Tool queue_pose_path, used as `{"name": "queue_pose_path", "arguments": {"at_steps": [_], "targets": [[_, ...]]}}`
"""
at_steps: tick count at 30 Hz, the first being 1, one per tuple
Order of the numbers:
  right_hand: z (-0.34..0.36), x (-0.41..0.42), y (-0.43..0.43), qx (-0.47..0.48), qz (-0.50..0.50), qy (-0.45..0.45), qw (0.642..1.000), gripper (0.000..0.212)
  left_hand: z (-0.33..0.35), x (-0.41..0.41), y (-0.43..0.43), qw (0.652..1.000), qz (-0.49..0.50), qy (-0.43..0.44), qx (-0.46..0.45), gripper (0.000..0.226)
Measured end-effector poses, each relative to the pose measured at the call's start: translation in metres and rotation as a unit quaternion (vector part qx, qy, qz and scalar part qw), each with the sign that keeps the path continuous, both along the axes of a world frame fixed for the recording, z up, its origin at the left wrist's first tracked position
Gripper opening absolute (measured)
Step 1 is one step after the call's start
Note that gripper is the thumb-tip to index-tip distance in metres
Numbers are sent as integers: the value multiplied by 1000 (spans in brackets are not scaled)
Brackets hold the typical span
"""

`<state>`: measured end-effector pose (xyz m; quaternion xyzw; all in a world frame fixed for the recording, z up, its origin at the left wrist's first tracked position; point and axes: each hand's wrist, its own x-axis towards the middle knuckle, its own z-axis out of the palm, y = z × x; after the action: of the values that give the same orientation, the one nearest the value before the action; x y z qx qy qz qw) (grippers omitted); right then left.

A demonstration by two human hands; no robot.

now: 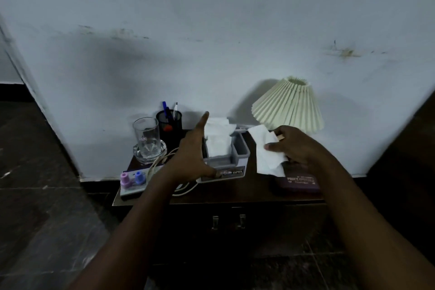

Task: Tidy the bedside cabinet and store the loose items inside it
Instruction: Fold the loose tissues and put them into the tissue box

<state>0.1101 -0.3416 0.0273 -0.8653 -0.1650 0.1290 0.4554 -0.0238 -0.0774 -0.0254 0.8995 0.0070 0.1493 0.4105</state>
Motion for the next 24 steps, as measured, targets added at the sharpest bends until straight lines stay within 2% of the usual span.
{"name": "queue_pose_path", "arguments": {"at_steps": [2, 5, 8, 13, 15, 16, 19, 21, 23, 24], "targets": [[8, -3, -17, 53, -7, -9, 999, 34, -6, 11, -13, 1000, -16, 10, 4, 150], [0, 0, -30, 80, -18, -42, 996, 34, -11, 26, -27, 999, -29, 25, 31, 152], [-10, -1, -31, 106, -13, -31, 994, 32, -19, 35, -29, 998, -28, 43, 36, 151], [-19, -1, -21, 52, 33, -29, 998, 31, -29, 44, -22, 999, -38, 32, -20, 149], [-24, -7, -18, 40, 98, -4, 994, 31, -32, 46, -21, 999, -40, 18, -23, 144], [-28, -13, -14, 13, 141, -27, 990, 31, -34, 48, -19, 999, -38, 6, -13, 140], [-57, -26, 12, -109, 236, -207, 943, 37, -31, 46, -12, 998, -17, 12, 63, 126], [-81, -30, 32, -166, 279, -314, 892, 38, -18, 32, -12, 999, 31, 11, 39, 116], [-100, -29, 46, -196, 321, -382, 845, 35, -11, 15, -12, 994, 94, -55, 22, 91], [-105, -28, 49, -203, 328, -400, 831, 33, -12, 7, -13, 988, 120, -90, 41, 74]]}}
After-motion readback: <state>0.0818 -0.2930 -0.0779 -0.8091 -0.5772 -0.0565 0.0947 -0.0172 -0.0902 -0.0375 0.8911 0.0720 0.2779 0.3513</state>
